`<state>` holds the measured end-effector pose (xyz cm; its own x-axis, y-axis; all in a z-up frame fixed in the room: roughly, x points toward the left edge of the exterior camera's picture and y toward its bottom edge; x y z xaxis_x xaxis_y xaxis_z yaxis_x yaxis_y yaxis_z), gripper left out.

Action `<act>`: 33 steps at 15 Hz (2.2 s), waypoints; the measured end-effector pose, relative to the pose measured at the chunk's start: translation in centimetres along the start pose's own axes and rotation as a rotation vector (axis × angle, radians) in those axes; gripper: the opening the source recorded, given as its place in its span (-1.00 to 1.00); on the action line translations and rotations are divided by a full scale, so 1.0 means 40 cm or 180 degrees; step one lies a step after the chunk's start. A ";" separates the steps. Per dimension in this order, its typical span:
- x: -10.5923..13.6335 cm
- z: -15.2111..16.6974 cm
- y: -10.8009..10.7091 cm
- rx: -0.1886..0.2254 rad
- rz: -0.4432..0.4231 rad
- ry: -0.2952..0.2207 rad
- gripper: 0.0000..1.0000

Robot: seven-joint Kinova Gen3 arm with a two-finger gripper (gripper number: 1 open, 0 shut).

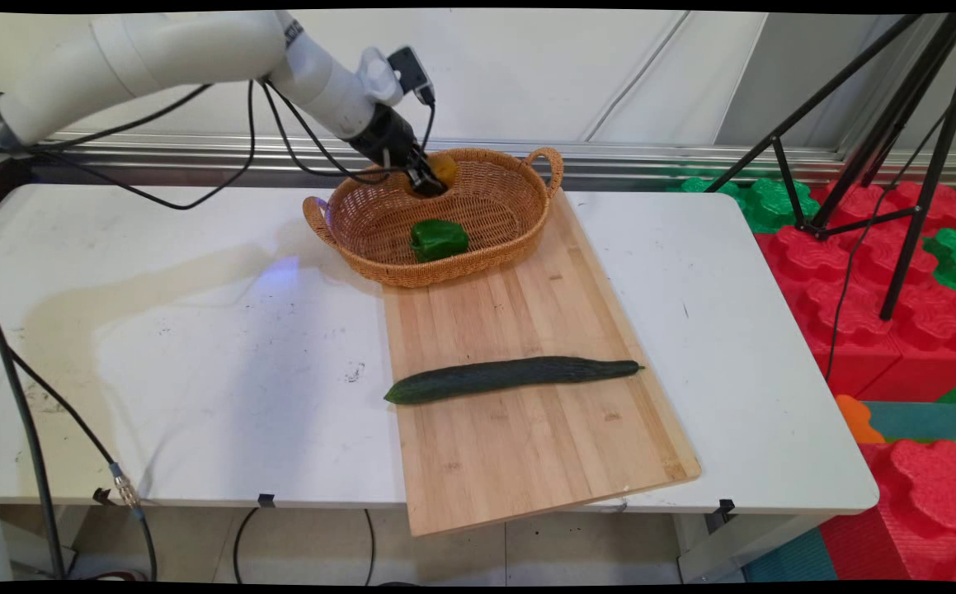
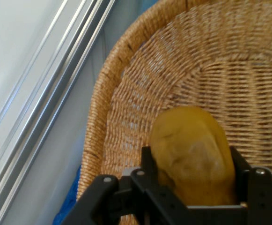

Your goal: Place the picked object on the cutting board

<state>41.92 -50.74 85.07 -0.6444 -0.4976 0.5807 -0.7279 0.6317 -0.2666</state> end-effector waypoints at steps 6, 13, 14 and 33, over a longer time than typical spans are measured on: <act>0.007 -0.130 -0.001 -0.0169 0.0000 0.0203 -1.00; 0.024 -0.257 0.033 -0.0508 0.0004 0.0423 -1.00; 0.026 -0.266 0.039 -0.0547 0.0005 0.0439 -1.00; 0.083 -0.139 0.311 -0.1320 0.0007 0.0205 -1.00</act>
<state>32.05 -41.24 87.95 -0.6205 -0.4660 0.6307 -0.5621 0.8251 0.0567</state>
